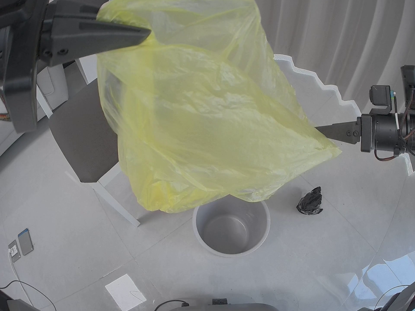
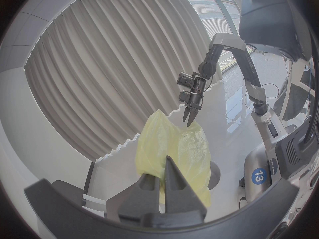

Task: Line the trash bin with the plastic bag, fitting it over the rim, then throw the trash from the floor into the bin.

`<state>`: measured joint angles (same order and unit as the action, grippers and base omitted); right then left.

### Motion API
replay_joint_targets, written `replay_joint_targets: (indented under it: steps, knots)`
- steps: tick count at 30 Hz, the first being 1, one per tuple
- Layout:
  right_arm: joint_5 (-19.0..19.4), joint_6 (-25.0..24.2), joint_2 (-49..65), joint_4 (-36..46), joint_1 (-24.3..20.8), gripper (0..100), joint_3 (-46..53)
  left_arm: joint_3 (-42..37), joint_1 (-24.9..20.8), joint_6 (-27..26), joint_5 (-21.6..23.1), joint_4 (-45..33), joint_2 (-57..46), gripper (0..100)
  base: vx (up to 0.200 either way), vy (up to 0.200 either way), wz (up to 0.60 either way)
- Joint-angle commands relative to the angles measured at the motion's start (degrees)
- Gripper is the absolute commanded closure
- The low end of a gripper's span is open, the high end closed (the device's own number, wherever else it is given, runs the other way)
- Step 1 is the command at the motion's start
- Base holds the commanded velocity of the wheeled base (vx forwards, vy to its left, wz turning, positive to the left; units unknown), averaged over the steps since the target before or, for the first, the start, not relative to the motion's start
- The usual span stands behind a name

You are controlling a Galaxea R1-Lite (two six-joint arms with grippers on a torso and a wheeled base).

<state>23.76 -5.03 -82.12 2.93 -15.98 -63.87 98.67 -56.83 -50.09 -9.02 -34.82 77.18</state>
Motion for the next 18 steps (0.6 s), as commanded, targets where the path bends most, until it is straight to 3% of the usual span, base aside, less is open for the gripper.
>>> replay_joint_targets:
  steps: [1, 18]
  knots:
    - [0.0, 0.0, 2.9, -0.1, -1.4, 0, 2.2, 0.4, 0.1, 0.0, 0.0, 0.3, 0.3, 100, 0.0, 0.0, 0.0]
    - [0.1, 0.1, -0.6, -0.6, -1.4, 0, 1.6, 1.1, -0.2, 0.0, -1.0, 0.4, 0.0, 100, 0.0, 0.0, 0.0]
